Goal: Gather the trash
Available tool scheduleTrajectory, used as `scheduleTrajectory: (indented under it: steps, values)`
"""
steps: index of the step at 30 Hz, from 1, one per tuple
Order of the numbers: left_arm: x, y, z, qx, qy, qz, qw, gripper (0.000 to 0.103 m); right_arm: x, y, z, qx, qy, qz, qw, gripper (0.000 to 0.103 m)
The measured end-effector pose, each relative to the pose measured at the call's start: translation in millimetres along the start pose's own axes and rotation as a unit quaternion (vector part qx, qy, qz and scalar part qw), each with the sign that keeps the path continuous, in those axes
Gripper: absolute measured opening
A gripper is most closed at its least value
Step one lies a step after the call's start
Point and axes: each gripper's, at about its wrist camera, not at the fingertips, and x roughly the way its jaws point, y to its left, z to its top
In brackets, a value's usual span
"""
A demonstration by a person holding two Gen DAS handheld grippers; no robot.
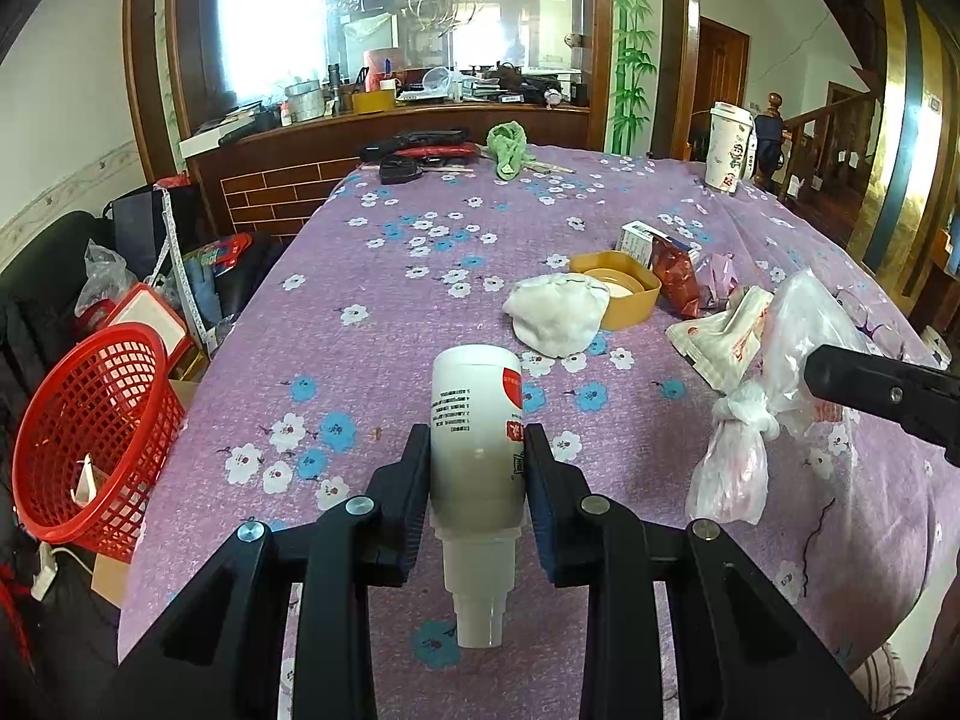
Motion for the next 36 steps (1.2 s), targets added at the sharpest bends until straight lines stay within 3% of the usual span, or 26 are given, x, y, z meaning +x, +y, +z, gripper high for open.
scheduleTrajectory:
  steps: [11, 19, 27, 36]
  values:
    - [-5, 22, 8, -0.032, 0.001, -0.011, 0.9994, 0.029, 3, 11, 6, -0.013, 0.0, 0.005, 1.0, 0.023]
    - [-27, 76, 24, -0.09, -0.018, -0.02, 0.9955, 0.029, 23, 51, 26, -0.052, 0.014, 0.029, 0.998, 0.023]
    - [-57, 160, 26, -0.146, -0.047, 0.034, 0.9877, 0.029, 58, 124, 48, -0.099, 0.027, 0.066, 0.993, 0.023]
    - [-56, 259, 4, -0.213, -0.042, 0.083, 0.9725, 0.029, 104, 219, 64, -0.158, 0.029, 0.1, 0.982, 0.023]
